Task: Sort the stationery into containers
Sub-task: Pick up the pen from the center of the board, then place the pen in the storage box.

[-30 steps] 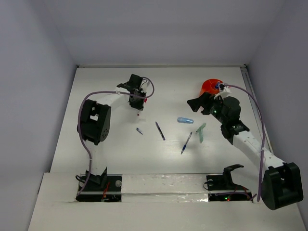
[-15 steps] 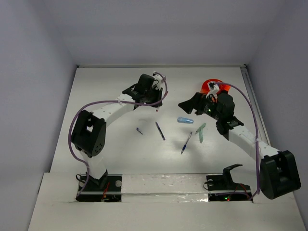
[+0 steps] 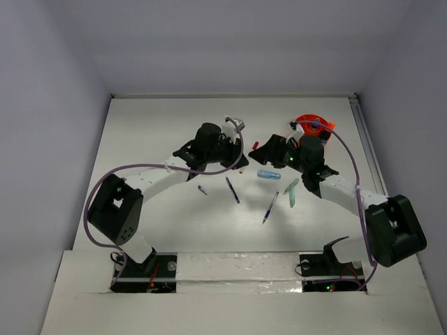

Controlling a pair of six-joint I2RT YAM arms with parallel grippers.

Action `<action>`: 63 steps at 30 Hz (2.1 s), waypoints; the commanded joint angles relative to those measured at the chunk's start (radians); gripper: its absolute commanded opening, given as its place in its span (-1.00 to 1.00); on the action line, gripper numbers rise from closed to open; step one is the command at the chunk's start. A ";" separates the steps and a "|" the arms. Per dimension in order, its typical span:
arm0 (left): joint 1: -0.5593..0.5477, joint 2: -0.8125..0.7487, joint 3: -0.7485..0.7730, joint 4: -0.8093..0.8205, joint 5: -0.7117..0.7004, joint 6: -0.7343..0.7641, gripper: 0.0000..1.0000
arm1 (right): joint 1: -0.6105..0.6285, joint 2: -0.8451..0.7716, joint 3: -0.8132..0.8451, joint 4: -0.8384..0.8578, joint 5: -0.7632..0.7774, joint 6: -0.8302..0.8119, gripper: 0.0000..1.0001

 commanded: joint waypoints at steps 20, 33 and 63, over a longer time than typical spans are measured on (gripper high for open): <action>-0.047 -0.145 -0.153 0.270 0.050 -0.071 -0.87 | 0.079 0.041 0.068 0.066 0.167 0.040 -0.93; -0.057 -0.375 -0.379 0.404 -0.016 -0.068 0.76 | 0.046 -0.028 0.181 -0.085 0.530 -0.100 -1.00; -0.066 -0.417 -0.481 0.439 -0.079 -0.045 0.81 | -0.079 0.303 0.419 0.138 1.136 -0.807 -0.92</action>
